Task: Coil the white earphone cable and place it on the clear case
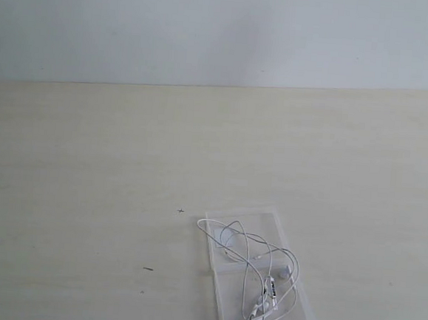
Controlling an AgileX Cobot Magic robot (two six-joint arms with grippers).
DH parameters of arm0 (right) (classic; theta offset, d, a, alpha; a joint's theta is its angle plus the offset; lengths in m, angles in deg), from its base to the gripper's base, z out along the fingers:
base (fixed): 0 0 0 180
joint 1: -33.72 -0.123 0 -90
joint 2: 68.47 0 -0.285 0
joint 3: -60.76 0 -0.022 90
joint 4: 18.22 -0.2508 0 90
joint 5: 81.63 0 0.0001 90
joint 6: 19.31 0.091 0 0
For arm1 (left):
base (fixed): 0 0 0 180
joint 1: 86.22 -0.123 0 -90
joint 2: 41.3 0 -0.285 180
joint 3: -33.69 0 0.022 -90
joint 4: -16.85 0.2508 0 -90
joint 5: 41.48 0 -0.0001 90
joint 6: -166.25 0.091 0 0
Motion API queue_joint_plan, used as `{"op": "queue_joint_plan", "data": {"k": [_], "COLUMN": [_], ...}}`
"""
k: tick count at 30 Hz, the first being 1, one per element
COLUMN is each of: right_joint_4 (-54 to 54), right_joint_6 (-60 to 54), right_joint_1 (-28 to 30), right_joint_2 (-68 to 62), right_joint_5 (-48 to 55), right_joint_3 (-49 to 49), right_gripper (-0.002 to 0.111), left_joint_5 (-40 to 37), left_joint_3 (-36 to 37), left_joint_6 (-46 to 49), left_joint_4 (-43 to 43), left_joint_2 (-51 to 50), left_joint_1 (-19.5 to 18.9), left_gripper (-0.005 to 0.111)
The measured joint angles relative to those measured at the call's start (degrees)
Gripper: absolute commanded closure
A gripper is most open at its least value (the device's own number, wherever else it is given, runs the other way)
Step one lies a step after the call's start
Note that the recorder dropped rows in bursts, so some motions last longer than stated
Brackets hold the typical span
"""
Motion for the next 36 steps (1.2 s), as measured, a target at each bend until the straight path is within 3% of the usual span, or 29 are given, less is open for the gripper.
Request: {"op": "queue_joint_plan", "data": {"k": [24,28,36], "right_joint_4": [0.0,0.0,0.0], "right_joint_6": [0.0,0.0,0.0], "right_joint_1": [0.0,0.0,0.0], "right_joint_2": [0.0,0.0,0.0], "right_joint_5": [0.0,0.0,0.0], "right_joint_3": [0.0,0.0,0.0], "right_gripper": [0.108,0.108,0.108], "left_joint_5": [0.0,-0.23,-0.28], "left_joint_3": [0.0,0.0,0.0], "left_joint_6": [0.0,0.0,-0.19], "left_joint_4": [0.0,0.0,-2.48], "left_joint_2": [1.21,8.19,32.52], "left_joint_1": [0.0,0.0,0.0], "left_gripper": [0.107,0.107,0.107]}}
